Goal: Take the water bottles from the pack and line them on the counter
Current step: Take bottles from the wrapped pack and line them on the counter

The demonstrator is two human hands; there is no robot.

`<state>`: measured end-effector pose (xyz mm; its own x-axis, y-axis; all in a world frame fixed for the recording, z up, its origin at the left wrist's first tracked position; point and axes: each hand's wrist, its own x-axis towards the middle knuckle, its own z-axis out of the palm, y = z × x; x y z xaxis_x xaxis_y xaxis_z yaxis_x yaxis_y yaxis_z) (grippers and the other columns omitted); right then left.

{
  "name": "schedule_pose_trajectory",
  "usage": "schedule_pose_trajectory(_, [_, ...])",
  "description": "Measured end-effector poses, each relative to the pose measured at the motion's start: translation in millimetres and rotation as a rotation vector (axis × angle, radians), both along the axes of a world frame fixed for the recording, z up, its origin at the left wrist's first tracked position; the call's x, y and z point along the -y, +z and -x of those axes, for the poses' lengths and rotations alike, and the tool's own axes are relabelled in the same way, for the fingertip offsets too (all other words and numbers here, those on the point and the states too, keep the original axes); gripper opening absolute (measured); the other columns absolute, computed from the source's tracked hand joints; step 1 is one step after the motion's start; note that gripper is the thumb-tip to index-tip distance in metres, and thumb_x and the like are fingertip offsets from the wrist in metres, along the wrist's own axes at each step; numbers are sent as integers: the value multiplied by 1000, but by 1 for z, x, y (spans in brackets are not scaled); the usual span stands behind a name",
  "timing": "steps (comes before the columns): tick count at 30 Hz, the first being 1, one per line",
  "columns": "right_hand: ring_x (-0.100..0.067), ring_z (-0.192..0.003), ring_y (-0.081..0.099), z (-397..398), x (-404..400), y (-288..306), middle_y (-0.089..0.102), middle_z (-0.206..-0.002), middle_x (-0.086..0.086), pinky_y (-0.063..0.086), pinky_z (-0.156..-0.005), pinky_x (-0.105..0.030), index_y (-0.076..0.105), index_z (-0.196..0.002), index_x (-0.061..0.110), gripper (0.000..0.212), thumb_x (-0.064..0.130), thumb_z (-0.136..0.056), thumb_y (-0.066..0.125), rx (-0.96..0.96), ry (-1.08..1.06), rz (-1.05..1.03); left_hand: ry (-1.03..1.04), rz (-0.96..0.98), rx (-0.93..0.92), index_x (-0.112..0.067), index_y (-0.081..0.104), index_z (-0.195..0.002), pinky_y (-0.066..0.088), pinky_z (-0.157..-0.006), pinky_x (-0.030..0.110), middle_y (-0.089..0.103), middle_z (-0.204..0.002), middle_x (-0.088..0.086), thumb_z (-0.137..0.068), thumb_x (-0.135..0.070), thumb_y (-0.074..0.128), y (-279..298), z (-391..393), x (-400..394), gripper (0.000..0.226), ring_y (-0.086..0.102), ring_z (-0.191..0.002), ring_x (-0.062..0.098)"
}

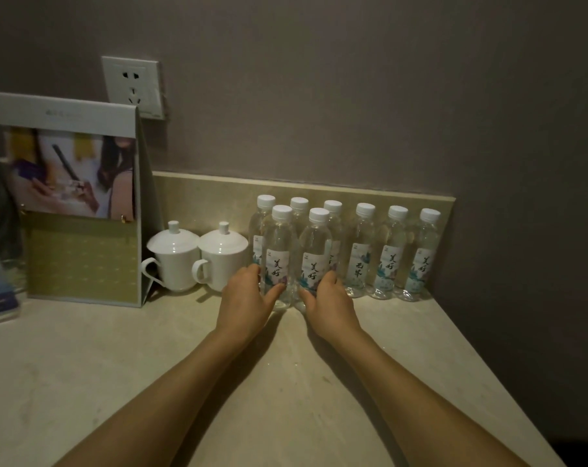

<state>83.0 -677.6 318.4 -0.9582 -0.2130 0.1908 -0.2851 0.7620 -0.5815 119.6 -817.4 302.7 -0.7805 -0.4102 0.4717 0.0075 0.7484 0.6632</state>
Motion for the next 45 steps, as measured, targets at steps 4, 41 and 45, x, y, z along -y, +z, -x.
schedule_pose_trajectory(4, [-36, -122, 52, 0, -1, 2, 46, -139, -19, 46, -98, -44, 30, -140, 3, 59, 36, -97, 53, 27, 19, 5, 0, 6, 11, -13, 63, -117, 58, -84, 39, 68, -111, 5, -87, -39, 69, 1, -1, 0, 41, 64, -97, 18])
schedule_pose_trajectory(41, [-36, -128, 48, -10, 6, 11, 43, -144, -18, 44, -103, -44, 26, -143, 2, 64, 33, -96, 56, 112, -62, 81, -35, -53, 29, -13, 63, -120, 58, -85, 39, 68, -114, 7, -86, -35, 71, 3, -3, 2, 42, 65, -101, 21])
schedule_pose_trajectory(45, [-34, -132, 44, -14, -4, 12, 39, -146, -18, 43, -105, -43, 27, -143, 2, 74, 42, -91, 62, 138, -25, 137, -36, -126, 50, -12, 63, -118, 54, -80, 34, 69, -111, 6, -82, -33, 76, 10, -12, -5, 44, 65, -99, 23])
